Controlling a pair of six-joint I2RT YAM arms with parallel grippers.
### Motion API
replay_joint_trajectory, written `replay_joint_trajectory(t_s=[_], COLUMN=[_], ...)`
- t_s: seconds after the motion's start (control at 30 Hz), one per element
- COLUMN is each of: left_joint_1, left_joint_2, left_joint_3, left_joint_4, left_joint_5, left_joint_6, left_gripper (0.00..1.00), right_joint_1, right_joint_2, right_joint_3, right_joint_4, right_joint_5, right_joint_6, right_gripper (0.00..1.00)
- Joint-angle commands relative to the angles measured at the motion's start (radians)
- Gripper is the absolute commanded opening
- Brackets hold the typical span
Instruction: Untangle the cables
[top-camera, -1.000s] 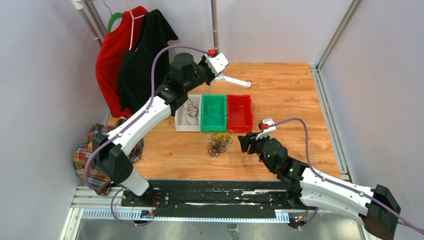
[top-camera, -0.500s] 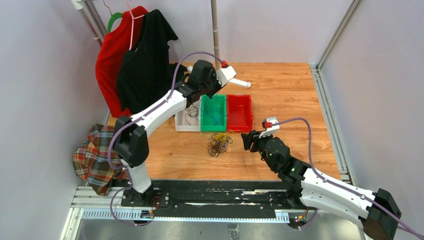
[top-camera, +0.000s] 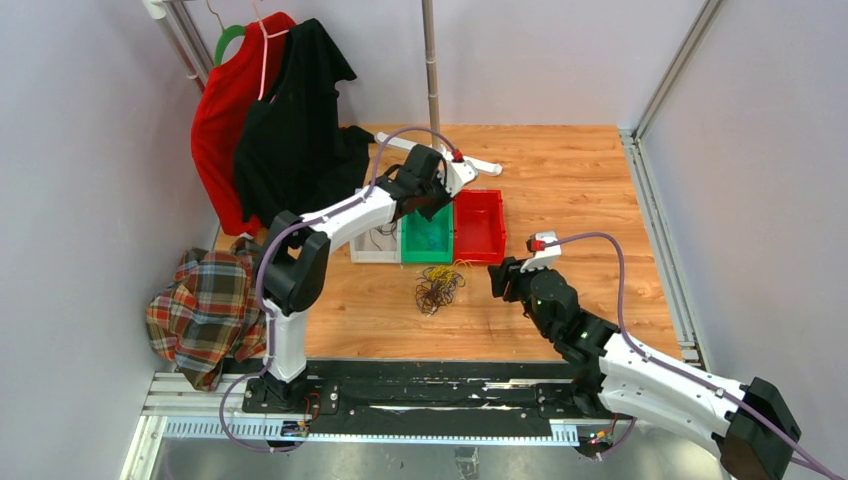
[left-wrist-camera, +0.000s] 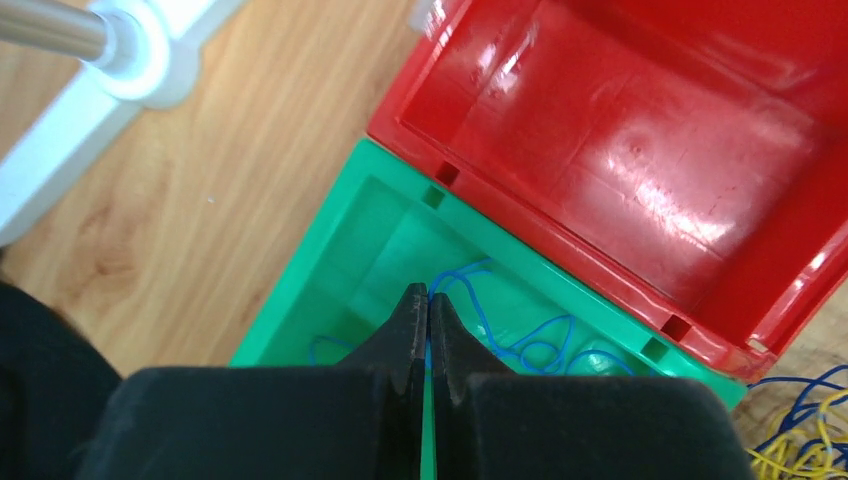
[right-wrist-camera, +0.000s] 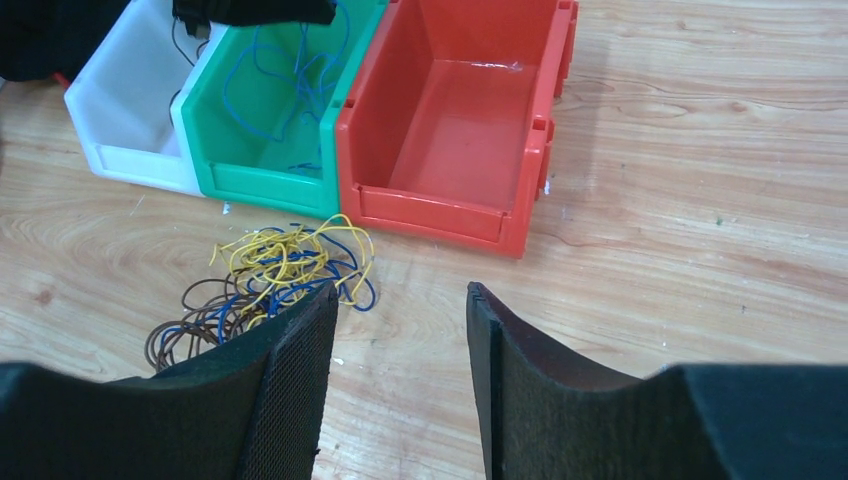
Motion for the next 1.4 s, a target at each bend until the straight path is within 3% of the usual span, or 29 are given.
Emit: replay_joint_trajectory(t_s=[0.0,0.17,0.2,0.27,0.33,0.53,0.6,0.73,0.9,1.13,1.37], left_joint_1=[-0.005,-0.005,-0.005,-0.005,-0.004,-0.002,-0.002,-0.003,-0.031,-0.054,-0.048], left_joint_2=[0.034,0.075,0.074,0.075,0.064,-0.026,-0.060,-0.135,-0.269,-0.259,-0.219], left_joint_3=[-0.035,-0.009,0.012,0.079,0.136,0.191,0.205,0.179,-0.066,-0.236,-0.300], left_joint_4=[0.068,0.096,0.073,-0.029,-0.138,-0.296,-0.348,-0.489,-0.514,-0.335,-0.179], left_joint_5=[-0.029,-0.082,-0.074,-0.027,0.002,0.047,0.067,0.203,0.407,0.399,0.411], left_joint_6=[0.015,0.043,0.045,0.072,0.076,0.099,0.103,0.092,0.051,-0.093,-0.220], left_gripper=[0.00,0.01,0.08,0.35,0.49,0.73,0.77,0.77,0.72,0.55,0.47], right_joint_1=[-0.024,-0.032,-0.032,-0.033,-0.034,-0.038,-0.039,-0.043,-0.048,-0.054,-0.053], right_joint_2=[0.007,0.037,0.042,0.048,0.050,0.040,0.036,0.031,0.006,-0.001,0.007], right_joint_3=[0.019,0.024,0.028,0.034,0.040,0.062,0.068,0.071,0.057,0.050,0.050], right_joint_4=[-0.021,-0.010,-0.009,-0.008,-0.007,-0.016,-0.025,-0.044,-0.061,-0.083,-0.087], right_joint_5=[0.004,-0.046,-0.049,-0.053,-0.057,-0.076,-0.081,-0.084,-0.088,-0.091,-0.109], right_joint_6=[0.015,0.023,0.024,0.028,0.029,0.027,0.025,0.030,0.042,0.045,0.041], right_gripper=[0.50,0.50,0.50,0.50,0.50,0.50,0.50,0.50,0.50,0.49,0.49])
